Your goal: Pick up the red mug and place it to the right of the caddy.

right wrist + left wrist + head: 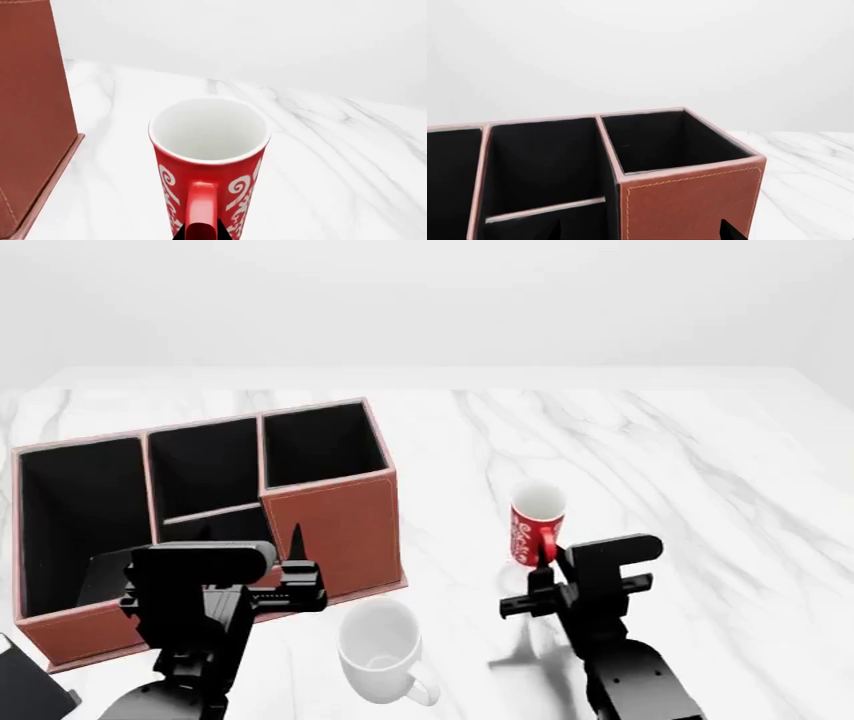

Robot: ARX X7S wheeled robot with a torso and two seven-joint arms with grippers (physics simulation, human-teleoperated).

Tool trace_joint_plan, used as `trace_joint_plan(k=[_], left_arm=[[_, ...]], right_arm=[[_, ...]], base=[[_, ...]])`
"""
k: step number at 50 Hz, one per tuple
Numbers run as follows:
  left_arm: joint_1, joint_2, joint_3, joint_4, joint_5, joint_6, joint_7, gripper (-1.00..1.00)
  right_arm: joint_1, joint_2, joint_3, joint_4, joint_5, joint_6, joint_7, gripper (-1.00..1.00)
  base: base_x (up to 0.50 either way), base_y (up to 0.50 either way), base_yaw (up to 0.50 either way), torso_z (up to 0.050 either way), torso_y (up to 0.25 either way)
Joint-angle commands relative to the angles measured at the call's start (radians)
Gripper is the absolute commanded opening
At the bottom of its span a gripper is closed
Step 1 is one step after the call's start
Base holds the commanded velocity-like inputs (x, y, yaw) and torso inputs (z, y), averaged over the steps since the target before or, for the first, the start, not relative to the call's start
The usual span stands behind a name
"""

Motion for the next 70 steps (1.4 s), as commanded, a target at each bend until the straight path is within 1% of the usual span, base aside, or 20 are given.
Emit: trace_joint_plan(k=[1,2,4,5,9,11,14,21,26,31,34,40,41,46,47,48,55,60,63,70], left_arm=[[-0.001,-0.003,0.006,-0.012,-0.001,0.009,-0.002,1.0],[-0.001,-0.003,0.006,-0.013,-0.002,0.01,-0.002,1.0],[-0.002,-0.004,0.007,-0.016,-0.003,0.01,-0.001,1.0],[-0.003,-0.004,0.01,-0.019,-0.002,0.01,-0.001,1.0],[-0.003,-0.004,0.01,-0.024,-0.004,0.015,0.0,1.0],[-0.002,-0.005,0.012,-0.027,-0.003,0.018,0.0,1.0],[0.001,-0.007,0.013,-0.026,-0.005,0.02,0.0,1.0],[-0.003,-0.007,0.015,-0.039,-0.005,0.026,-0.001,1.0],[-0.006,-0.008,0.02,-0.041,-0.006,0.025,-0.002,1.0],[-0.003,-0.012,0.014,-0.044,-0.01,0.029,-0.002,1.0],[-0.001,-0.012,0.013,-0.045,-0.012,0.032,-0.002,1.0],[0.0,-0.013,0.021,-0.042,-0.012,0.032,-0.005,1.0],[0.0,-0.013,0.021,-0.042,-0.013,0.032,-0.005,1.0],[0.005,-0.016,0.019,-0.042,-0.018,0.036,-0.003,1.0],[0.004,-0.017,0.018,-0.044,-0.018,0.036,-0.003,1.0],[0.006,-0.017,0.019,-0.045,-0.018,0.038,-0.003,1.0],[0.004,-0.018,0.024,-0.051,-0.019,0.042,-0.004,1.0],[0.005,-0.02,0.022,-0.053,-0.021,0.044,-0.005,1.0],[0.006,-0.02,0.021,-0.054,-0.023,0.046,-0.006,1.0],[0.005,-0.023,0.022,-0.052,-0.026,0.045,-0.008,1.0]], right_arm=[[0.314,-0.1,-0.063,0.541,-0.041,-0.278,-0.14,-1.0],[0.396,-0.136,-0.06,0.691,-0.036,-0.357,-0.174,-1.0],[0.487,-0.174,-0.062,0.948,-0.047,-0.479,-0.181,-1.0],[0.499,-0.186,-0.052,0.952,-0.041,-0.456,-0.209,-1.0],[0.515,-0.218,-0.046,0.952,-0.072,-0.425,-0.226,-1.0],[0.521,-0.223,-0.064,0.952,-0.05,-0.415,-0.228,-1.0],[0.534,-0.223,-0.164,0.952,0.076,-0.396,-0.225,-1.0],[0.529,-0.223,-0.284,0.952,0.197,-0.392,-0.231,-1.0],[0.532,-0.223,-0.432,0.952,0.341,-0.407,-0.227,-1.0],[0.529,-0.223,-0.513,0.952,0.418,-0.41,-0.214,-1.0],[0.53,-0.223,-0.517,0.953,0.424,-0.408,-0.206,-1.0],[0.525,-0.223,-0.465,0.953,0.361,-0.379,-0.196,-1.0],[0.525,-0.223,-0.476,0.953,0.358,-0.355,-0.2,-1.0],[0.52,-0.223,-0.522,0.953,0.375,-0.337,-0.165,-1.0],[0.522,-0.223,-0.536,0.953,0.375,-0.306,-0.15,-1.0],[0.523,-0.223,-0.582,0.953,0.38,-0.265,-0.147,-1.0],[0.526,-0.223,-0.663,0.953,0.439,-0.235,-0.144,-1.0],[0.521,-0.223,-0.633,0.953,0.417,-0.203,-0.153,-1.0],[0.53,-0.223,-0.643,0.953,0.432,-0.177,-0.164,-1.0],[0.531,-0.223,-0.625,0.953,0.429,-0.172,-0.166,-1.0]], base=[[0.0,0.0,0.0,0.0,0.0],[0.0,0.0,0.0,0.0,0.0],[0.0,0.0,0.0,0.0,0.005],[0.0,0.0,0.0,0.0,0.0],[0.0,0.0,0.0,0.0,0.0],[0.0,0.0,0.0,0.0,0.0],[0.0,0.0,0.0,0.0,0.0],[0.0,0.0,0.0,0.0,0.001],[0.0,0.0,0.0,0.0,0.0],[0.0,0.0,0.0,0.0,0.0],[0.0,0.0,0.0,0.0,0.003],[0.0,0.0,0.0,0.0,0.0],[0.0,0.0,0.0,0.0,0.0],[0.0,0.0,0.0,0.0,0.0],[0.0,0.0,0.0,0.0,0.0],[0.0,0.0,0.0,0.0,0.0],[0.0,0.0,0.0,0.0,0.001],[0.0,0.0,0.0,0.0,0.0],[0.0,0.0,0.0,0.0,0.0],[0.0,0.0,0.0,0.0,0.0]])
